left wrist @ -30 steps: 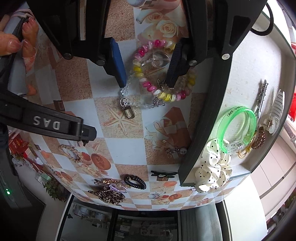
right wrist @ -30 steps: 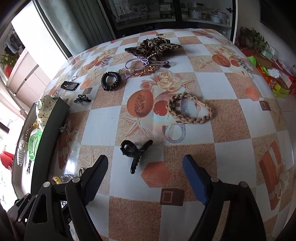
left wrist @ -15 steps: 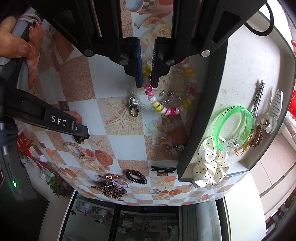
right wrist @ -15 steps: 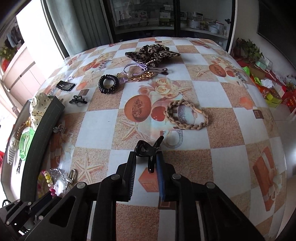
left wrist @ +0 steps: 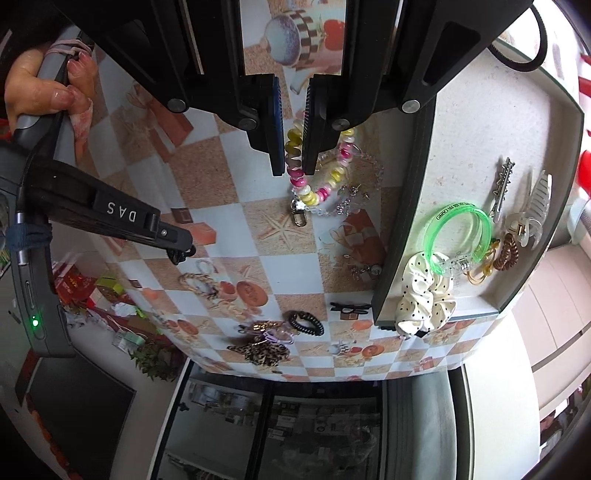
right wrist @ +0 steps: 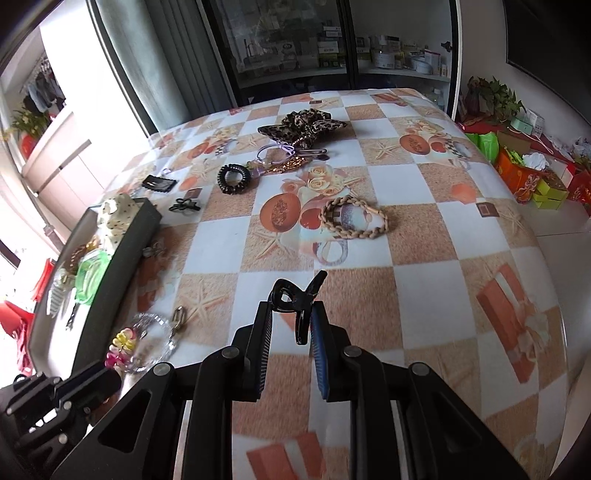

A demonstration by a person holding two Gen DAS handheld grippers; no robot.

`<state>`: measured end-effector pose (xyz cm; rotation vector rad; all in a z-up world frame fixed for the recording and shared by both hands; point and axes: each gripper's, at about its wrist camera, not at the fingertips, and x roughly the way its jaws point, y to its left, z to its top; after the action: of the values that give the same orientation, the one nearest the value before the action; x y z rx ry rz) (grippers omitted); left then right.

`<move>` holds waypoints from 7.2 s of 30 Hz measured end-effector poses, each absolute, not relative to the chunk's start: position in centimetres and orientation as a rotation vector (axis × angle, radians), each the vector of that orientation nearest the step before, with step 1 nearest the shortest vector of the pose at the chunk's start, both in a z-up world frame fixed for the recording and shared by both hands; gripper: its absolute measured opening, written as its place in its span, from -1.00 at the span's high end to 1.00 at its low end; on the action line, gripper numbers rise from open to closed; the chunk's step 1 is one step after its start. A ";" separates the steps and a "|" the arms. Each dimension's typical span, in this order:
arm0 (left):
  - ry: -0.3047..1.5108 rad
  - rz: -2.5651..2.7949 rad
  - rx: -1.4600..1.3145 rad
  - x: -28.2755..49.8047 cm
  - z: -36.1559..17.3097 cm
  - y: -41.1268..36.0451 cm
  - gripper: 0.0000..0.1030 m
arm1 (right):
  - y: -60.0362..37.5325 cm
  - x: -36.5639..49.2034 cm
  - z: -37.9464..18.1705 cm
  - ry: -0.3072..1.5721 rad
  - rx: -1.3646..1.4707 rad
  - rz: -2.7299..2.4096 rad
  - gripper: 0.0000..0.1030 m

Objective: Organize jewelry
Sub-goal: 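Grasp the pink-yellow beaded bracelet with the left gripper while the right gripper grasps the black claw clip, then carry the beaded bracelet and black claw clip into the tray and open both grippers, then move both grippers back toward the silver chain bracelet and braided brown bracelet, then grasp the silver chain bracelet with the left gripper while the right gripper grasps the braided brown bracelet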

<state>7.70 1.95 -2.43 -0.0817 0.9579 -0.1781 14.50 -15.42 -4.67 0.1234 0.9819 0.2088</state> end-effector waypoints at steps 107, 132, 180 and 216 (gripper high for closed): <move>0.967 0.171 -0.186 4.8 -5.7 22.5 0.76 | 10.2 13.4 -5.3 1.167 -0.039 0.605 -0.15; 0.957 0.223 -0.154 4.4 -3.9 21.3 -0.47 | -3.5 10.7 -1.9 1.061 0.148 0.462 -0.29; 0.985 -0.099 0.069 10.3 -4.6 -0.3 -0.64 | -22.0 16.4 -5.4 1.096 0.223 0.147 -0.68; 1.058 -0.135 0.035 12.8 -7.2 -1.5 0.80 | -16.1 23.9 -7.7 1.026 -0.087 0.122 0.76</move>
<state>12.75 -1.51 -7.15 0.0345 1.0582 -0.1349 23.94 -16.13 -7.66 -0.0869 1.0257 0.1219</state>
